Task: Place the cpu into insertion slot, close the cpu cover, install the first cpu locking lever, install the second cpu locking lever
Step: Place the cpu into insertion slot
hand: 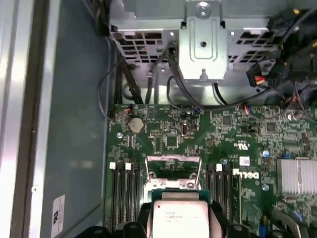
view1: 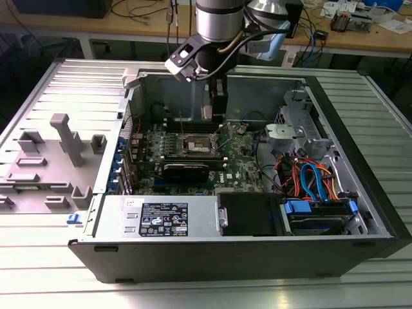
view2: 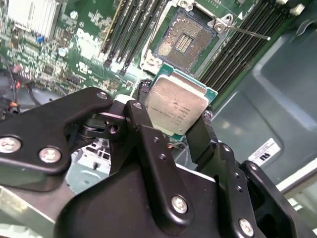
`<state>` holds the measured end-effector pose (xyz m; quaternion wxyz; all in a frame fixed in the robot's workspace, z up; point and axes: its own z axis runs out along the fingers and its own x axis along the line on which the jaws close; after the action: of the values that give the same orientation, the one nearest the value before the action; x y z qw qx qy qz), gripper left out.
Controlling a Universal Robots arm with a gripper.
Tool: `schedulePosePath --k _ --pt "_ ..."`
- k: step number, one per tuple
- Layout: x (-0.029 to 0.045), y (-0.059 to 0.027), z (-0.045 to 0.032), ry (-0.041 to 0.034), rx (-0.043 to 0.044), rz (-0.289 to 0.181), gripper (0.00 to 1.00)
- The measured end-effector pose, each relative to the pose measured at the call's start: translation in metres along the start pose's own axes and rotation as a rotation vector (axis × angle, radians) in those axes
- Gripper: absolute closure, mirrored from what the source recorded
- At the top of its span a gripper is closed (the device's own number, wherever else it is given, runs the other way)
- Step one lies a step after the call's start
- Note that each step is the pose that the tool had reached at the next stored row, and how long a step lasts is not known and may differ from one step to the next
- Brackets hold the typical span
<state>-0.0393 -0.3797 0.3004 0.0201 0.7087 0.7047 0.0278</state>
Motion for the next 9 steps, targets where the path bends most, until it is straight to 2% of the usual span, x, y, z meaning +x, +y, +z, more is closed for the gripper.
schedulePosePath --k 4,6,9 --pt "-0.0002 -0.0007 0.009 -0.0015 -0.0019 0.021 0.45" --pt "-0.0002 -0.0009 0.0121 -0.0014 -0.0077 0.021 0.45" --pt "-0.0002 -0.0019 0.0154 -0.0011 -0.0216 0.021 0.45"
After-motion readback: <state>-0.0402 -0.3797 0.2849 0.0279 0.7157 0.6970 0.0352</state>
